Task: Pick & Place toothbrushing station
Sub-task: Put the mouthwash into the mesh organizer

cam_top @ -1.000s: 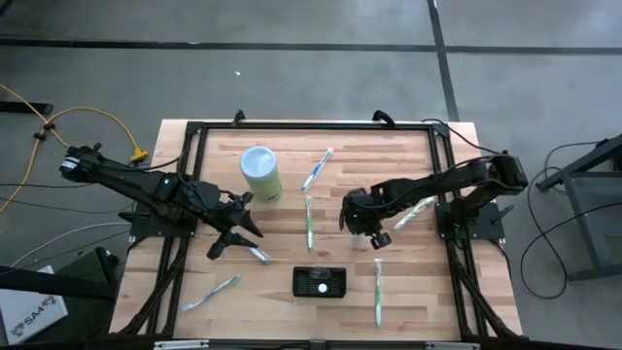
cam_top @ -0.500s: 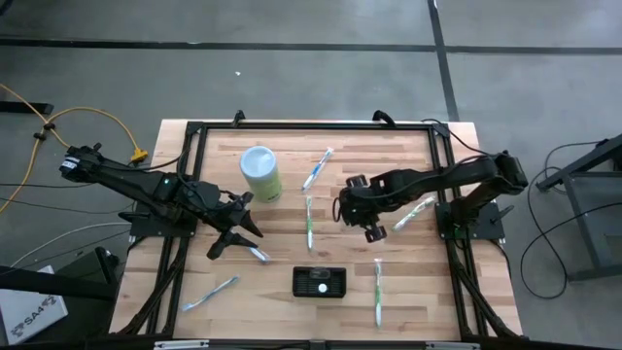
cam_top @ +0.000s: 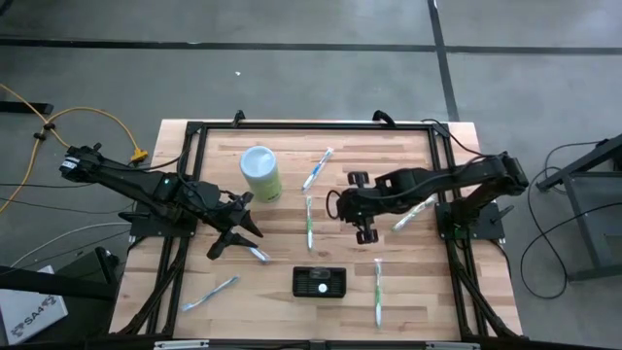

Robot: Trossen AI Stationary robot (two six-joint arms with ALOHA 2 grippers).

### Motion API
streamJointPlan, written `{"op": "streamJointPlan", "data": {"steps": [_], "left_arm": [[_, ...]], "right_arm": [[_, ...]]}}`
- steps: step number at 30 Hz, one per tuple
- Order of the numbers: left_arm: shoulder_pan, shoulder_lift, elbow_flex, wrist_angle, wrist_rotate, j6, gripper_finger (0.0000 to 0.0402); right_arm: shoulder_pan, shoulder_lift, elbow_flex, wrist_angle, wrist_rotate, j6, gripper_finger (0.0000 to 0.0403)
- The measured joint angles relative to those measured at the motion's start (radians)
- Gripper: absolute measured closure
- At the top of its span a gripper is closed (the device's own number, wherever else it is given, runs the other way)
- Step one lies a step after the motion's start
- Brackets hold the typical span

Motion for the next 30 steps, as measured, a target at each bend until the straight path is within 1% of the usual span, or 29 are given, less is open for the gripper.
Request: {"op": "streamJointPlan", "data": {"steps": [7,13,17,21,30], "left_arm": [[0.0,0.0,0.0,0.0,0.0,0.0,0.0269],[0.0,0.0,0.0,0.0,0.0,0.0,0.0269],[0.0,0.0,0.0,0.0,0.0,0.0,0.0269],[0.0,0.0,0.0,0.0,0.0,0.0,0.0269],[0.0,0.0,0.0,0.001,0.0,0.0,0.0269]], "right_arm": [[0.026,0.001,0.032,-0.009,0.001,0.078,0.0311],[0.047,0.002,0.064,-0.01,0.002,0.092,0.0311],[0.065,0.03,0.113,-0.029,0.001,0.112,0.0311],[0.088,0.083,0.182,-0.047,-0.001,0.106,0.0311],[0.149,0.284,0.395,-0.161,-0.018,0.103,0.0311]]}}
